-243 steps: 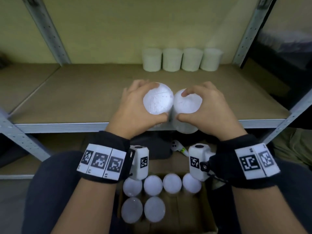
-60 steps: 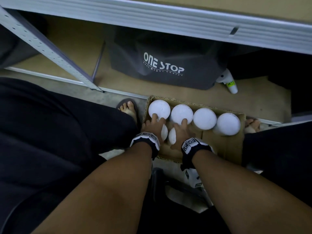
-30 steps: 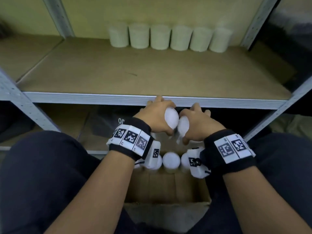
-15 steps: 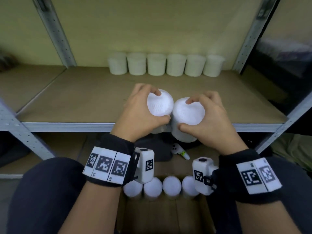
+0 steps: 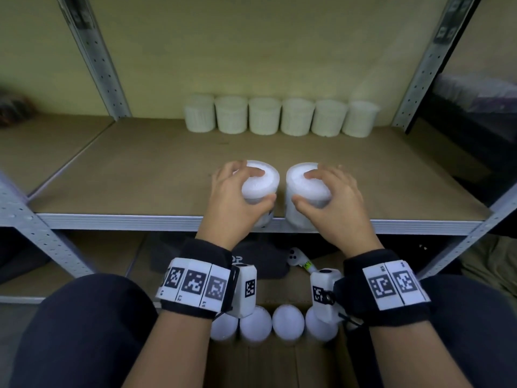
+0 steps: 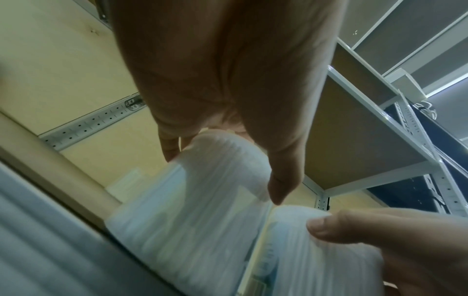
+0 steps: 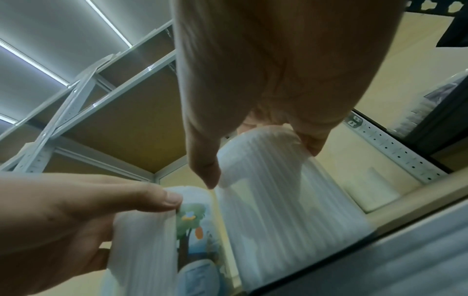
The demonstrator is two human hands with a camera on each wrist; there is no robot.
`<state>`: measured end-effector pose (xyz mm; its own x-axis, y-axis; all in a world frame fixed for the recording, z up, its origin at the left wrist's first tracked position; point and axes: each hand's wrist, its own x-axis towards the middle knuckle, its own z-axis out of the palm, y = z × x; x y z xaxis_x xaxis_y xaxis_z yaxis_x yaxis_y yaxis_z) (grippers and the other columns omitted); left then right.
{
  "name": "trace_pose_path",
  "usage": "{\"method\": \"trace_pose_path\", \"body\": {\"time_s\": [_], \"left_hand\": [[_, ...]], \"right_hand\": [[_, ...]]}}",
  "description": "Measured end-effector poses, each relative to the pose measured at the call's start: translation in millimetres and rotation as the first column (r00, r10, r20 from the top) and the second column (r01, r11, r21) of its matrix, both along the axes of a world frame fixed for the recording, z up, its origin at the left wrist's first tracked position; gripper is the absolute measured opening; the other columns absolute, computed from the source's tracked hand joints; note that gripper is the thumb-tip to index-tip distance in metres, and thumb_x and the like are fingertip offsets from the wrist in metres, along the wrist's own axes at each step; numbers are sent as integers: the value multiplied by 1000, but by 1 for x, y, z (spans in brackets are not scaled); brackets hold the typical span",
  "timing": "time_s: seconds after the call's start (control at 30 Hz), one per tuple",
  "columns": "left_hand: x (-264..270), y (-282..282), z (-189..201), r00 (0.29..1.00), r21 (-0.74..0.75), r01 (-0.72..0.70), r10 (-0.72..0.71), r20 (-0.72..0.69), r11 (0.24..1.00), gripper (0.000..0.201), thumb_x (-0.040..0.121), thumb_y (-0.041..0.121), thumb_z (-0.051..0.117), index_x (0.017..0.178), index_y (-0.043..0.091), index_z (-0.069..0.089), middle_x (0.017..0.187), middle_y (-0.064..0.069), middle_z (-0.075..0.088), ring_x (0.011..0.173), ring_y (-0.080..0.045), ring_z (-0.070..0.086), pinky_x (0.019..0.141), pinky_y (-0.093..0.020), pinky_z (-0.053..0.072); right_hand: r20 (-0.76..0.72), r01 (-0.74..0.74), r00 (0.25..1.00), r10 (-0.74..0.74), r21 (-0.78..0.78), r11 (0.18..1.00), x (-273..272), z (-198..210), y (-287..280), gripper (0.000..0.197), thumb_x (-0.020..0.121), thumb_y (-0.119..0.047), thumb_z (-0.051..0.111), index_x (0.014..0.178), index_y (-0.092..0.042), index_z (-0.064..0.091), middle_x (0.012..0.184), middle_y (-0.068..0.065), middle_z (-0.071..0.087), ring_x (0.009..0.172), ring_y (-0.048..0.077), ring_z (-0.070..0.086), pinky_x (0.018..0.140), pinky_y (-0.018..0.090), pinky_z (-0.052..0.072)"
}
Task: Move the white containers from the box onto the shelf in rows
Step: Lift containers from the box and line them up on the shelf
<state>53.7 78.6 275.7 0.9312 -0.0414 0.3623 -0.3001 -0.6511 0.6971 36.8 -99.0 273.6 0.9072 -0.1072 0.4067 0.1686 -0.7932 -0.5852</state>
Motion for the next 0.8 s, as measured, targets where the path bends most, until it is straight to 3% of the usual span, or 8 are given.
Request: {"method": "trace_pose_path", "body": {"time_s": [0.07, 0.13, 0.2, 0.27, 0.33, 0.47, 0.7, 0.8], "left_hand": [[-1, 0, 0, 1000, 19, -14, 14, -7, 1000, 39, 74, 35, 76, 111, 29, 65, 132, 3, 43, 127, -18, 34, 96, -10, 20], [-4, 1, 2, 1000, 52, -23, 24, -9, 998, 42, 74, 41, 74, 114, 32, 63, 133, 2, 41, 128, -20, 30, 101, -18, 24], [-7, 3, 9, 1000, 74, -24, 24, 10, 997, 42, 75, 44, 72, 114, 33, 62, 130, 3, 41, 126, -19, 30, 106, -27, 29], [-10, 8, 18, 999, 95, -16, 12, 45, 995, 35, 77, 41, 71, 110, 32, 63, 122, 4, 44, 120, -18, 35, 105, -30, 33], [-12, 13, 27, 999, 155, 16, -23, 48, 988, 28, 80, 36, 69, 107, 30, 64, 115, 5, 47, 113, -17, 39, 100, -26, 33], [-15, 19, 30, 998, 266, 68, -65, -19, 962, 20, 86, 24, 63, 106, 26, 65, 113, 7, 54, 112, -14, 45, 87, -13, 24], [-11, 12, 27, 997, 220, 69, -71, 2, 973, 22, 86, 9, 62, 100, 23, 71, 108, 7, 63, 112, -15, 53, 92, -17, 34], [-9, 3, 26, 997, 213, 75, -79, 13, 974, 22, 86, 9, 61, 102, 22, 71, 109, 6, 63, 112, -15, 53, 93, -18, 35]], "right_hand": [[-6, -12, 1000, 12, -1, 1000, -2, 1, 1, 44, 80, -30, 73, 121, -20, 62, 142, 1, 49, 138, 4, 20, 115, 22, 14], [-53, -1, 999, 0, -7, 1000, -6, 3, 2, 50, 81, -35, 71, 128, -25, 58, 151, 0, 39, 145, 14, 14, 119, 32, 15], [-48, 11, 999, -12, -11, 1000, -10, 6, 2, 51, 80, -36, 71, 128, -27, 57, 152, -1, 36, 144, 21, 16, 117, 34, 20], [-6, 18, 1000, -18, -20, 1000, -14, 10, 0, 44, 80, -32, 70, 123, -26, 60, 141, -1, 44, 134, 20, 27, 110, 29, 26], [0, 9, 1000, -9, -42, 999, -16, 15, -2, 35, 82, -27, 68, 116, -23, 64, 124, -4, 51, 122, 18, 37, 100, 21, 28], [-31, -31, 999, 28, -106, 994, -17, 20, -7, 23, 83, -17, 66, 106, -18, 70, 101, -12, 50, 113, 16, 46, 80, 8, 22], [-52, -33, 998, 26, -133, 991, -16, 21, -9, 21, 85, -18, 65, 106, -20, 70, 99, -13, 48, 112, 14, 45, 76, 6, 19], [-78, -22, 997, 11, -139, 990, -15, 23, -13, 21, 86, -17, 65, 106, -19, 70, 106, -7, 58, 114, 16, 46, 75, 6, 18]]}}
